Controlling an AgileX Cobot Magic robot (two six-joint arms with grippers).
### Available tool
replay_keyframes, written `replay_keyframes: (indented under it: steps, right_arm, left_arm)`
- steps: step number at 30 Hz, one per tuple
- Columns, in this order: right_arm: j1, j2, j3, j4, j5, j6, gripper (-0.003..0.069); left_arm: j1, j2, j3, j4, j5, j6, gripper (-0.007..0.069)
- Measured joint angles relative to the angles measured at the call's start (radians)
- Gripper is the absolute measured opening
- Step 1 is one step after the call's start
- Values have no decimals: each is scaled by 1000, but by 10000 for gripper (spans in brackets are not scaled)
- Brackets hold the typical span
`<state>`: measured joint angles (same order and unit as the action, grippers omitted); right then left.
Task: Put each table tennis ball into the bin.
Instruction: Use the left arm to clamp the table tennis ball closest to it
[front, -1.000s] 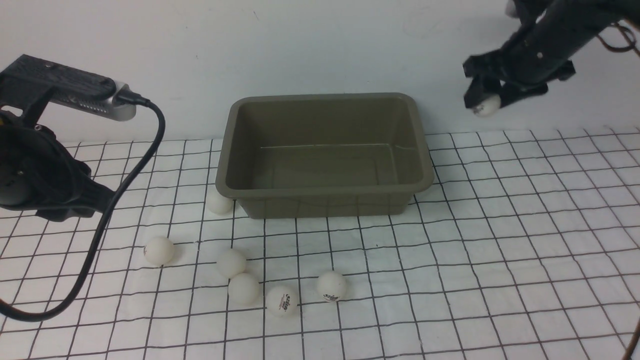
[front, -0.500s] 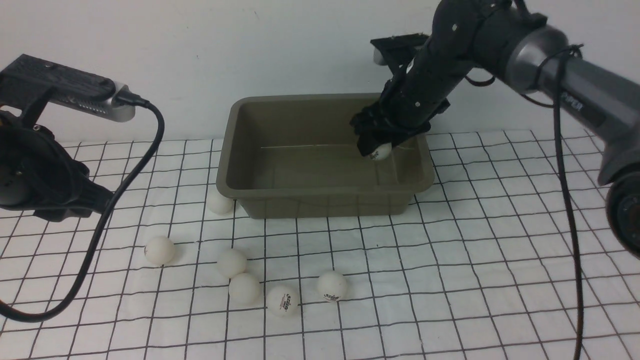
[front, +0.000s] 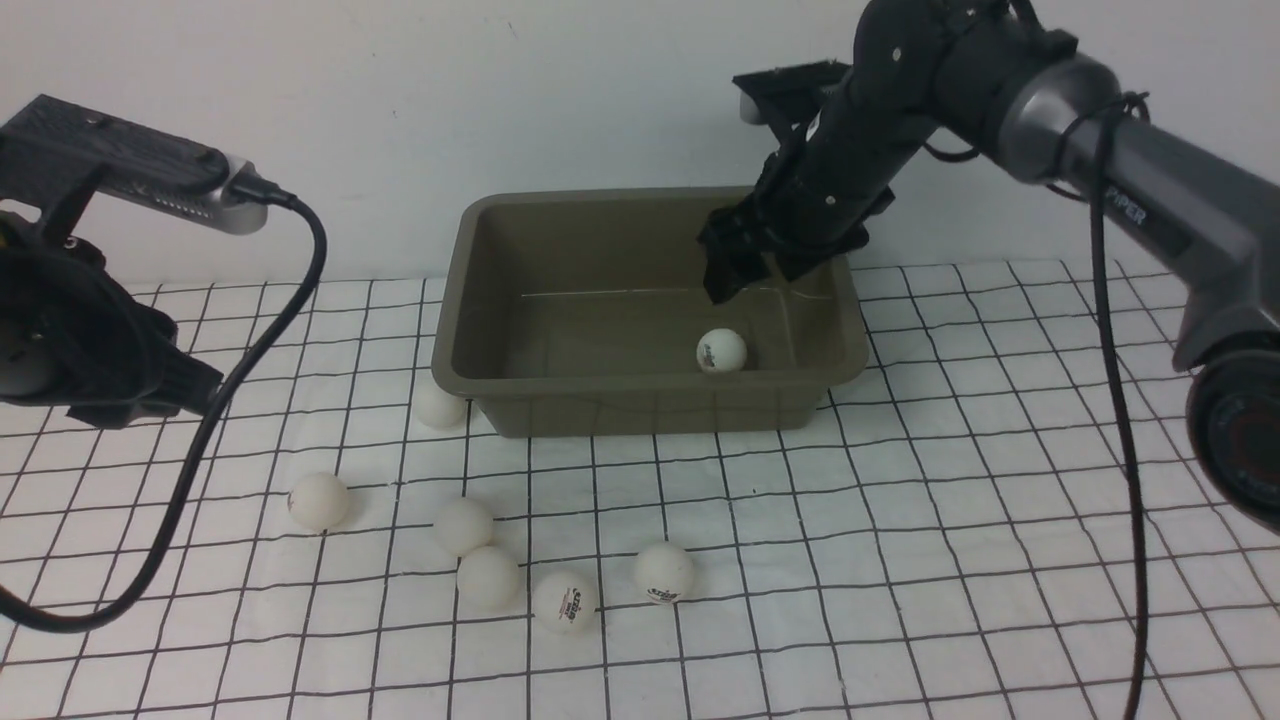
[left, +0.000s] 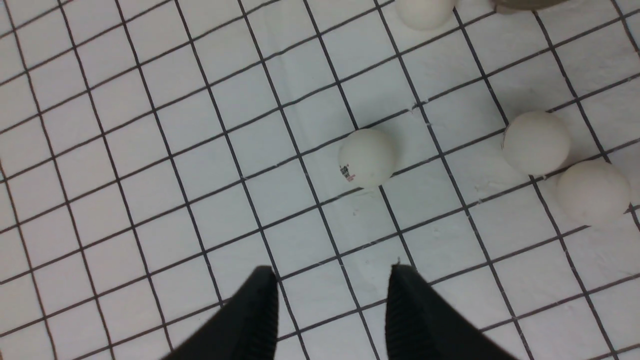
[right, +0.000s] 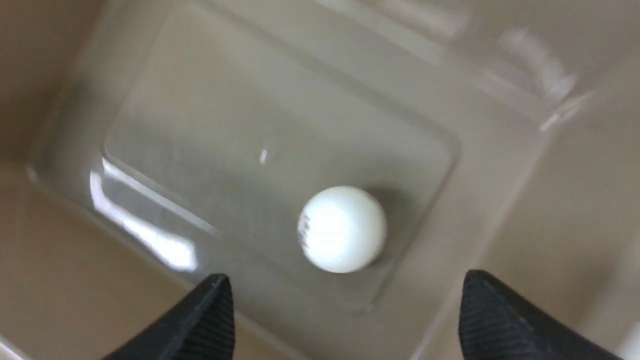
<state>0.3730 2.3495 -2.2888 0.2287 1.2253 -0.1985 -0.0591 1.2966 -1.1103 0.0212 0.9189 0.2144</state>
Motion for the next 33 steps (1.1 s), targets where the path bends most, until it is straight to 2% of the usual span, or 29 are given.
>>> replay_keyframes:
  steps: [5,10,12,15,20,24,28,33]
  right_arm:
    - [-13,-53,-86,-56,24,32,543]
    - [-96,-228,-63,-83,32,59,543]
    - [-130,-308,-26,-90,33,65,533]
    - [-184,-452,59,-110,36,66,480]
    - [-263,-681,219,-148,45,42,262]
    - [-277,-844,343,-147,52,-1,97]
    - [-277,-964,444,-150,55,-21,22]
    - [-277,-1154,593,-188,55,-25,-4]
  left_arm:
    - [0,51,0,1,-18,0,390]
    - [0,177,-1,-21,-71,-14,561]
    - [0,234,-1,-21,-89,-35,592]
    - [0,335,-2,-21,-122,-52,594]
    - [0,438,-3,-21,-202,-52,554]
    - [0,480,-8,-46,-244,-52,541]
    - [0,505,-10,-58,-280,-52,541]
    - [0,540,-22,-67,-295,-52,541]
